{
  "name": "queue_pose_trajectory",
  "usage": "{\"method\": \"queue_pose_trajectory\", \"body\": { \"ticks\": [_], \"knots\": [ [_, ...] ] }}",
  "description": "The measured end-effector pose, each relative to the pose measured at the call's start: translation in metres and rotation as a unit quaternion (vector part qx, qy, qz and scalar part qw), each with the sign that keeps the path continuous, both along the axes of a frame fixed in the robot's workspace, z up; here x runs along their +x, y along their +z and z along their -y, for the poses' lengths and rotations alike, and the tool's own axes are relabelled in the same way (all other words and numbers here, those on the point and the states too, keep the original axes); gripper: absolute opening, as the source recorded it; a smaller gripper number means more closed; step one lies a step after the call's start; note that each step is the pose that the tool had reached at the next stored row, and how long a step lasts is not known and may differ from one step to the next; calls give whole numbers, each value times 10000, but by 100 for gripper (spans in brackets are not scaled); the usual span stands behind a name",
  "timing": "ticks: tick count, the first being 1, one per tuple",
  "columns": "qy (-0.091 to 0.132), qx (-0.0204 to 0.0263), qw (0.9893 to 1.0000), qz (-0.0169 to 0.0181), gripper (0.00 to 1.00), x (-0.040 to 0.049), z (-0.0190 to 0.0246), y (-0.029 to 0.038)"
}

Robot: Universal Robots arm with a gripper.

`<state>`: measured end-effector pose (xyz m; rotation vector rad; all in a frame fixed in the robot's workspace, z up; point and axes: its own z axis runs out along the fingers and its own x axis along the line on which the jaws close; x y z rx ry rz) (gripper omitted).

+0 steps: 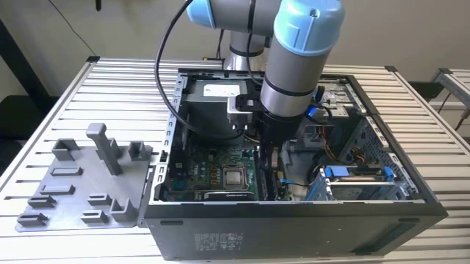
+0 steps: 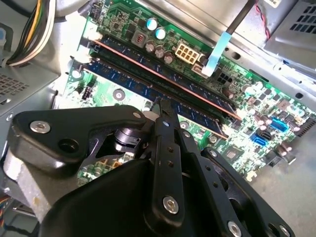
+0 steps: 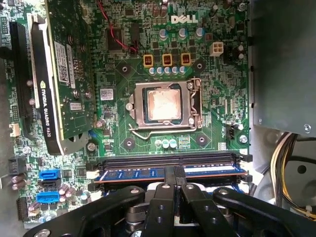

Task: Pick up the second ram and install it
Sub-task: 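Press down the second ram until it locks into place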

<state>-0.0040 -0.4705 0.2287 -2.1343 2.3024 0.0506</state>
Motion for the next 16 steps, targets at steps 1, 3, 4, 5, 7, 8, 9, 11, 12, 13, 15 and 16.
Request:
{"method": "queue_pose_trajectory", "body": {
  "ticks": [1, 3, 4, 5, 7, 8, 9, 11, 12, 13, 15, 16],
  "knots": [
    [7, 0, 10000, 0, 11, 0, 0, -14],
    [20, -2, 10000, -1, 11, 0, 1, -39],
    [26, -4, 10000, -2, 11, 0, 1, -49],
    [32, -6, 10000, -2, 11, -1, 2, -59],
    [43, 0, 10000, 0, 11, 0, 1, -84],
    [48, 1, 10000, 0, 11, 0, 0, -90],
    [53, 2, 10000, -1, 11, 0, 0, -94],
    [55, 5, 10000, 0, 11, 0, 0, -96],
    [56, 7, 10000, 0, 11, 0, 0, -93],
    [55, 10, 10000, 1, 11, 0, -1, -83],
    [55, 24, 10000, 4, 11, 1, -4, -52],
    [55, 13, 10000, 1, 11, 0, -2, -21]
  ]
}}
